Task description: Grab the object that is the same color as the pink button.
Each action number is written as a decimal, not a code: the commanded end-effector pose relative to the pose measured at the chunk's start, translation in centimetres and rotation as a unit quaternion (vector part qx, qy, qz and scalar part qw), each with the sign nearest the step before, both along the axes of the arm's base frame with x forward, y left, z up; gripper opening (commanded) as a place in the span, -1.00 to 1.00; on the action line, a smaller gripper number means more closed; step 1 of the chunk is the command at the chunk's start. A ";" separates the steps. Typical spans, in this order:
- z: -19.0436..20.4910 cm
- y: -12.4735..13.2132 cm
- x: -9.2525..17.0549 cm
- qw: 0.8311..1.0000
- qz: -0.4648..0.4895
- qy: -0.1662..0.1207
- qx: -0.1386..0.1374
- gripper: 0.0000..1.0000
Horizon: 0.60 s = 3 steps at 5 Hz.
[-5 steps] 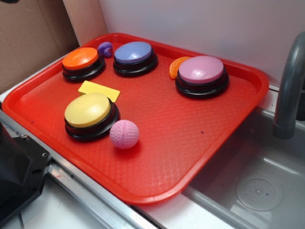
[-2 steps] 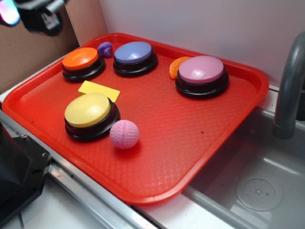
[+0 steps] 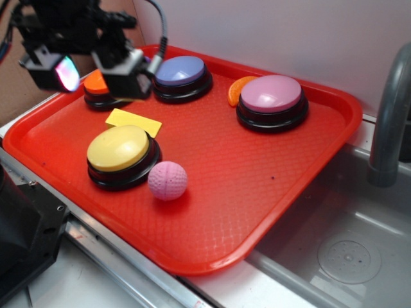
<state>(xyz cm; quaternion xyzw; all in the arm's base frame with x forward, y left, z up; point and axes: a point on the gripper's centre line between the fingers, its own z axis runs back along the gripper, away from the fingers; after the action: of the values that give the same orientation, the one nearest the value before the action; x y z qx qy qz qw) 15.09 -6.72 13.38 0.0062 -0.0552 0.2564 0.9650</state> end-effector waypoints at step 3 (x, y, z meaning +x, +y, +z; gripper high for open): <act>-8.9 -3.6 3.6 0.994 0.100 0.017 -0.039 1.00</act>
<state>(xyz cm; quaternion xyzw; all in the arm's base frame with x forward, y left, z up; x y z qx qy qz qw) 17.83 -9.91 3.63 -0.0044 -0.0128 0.3585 0.9334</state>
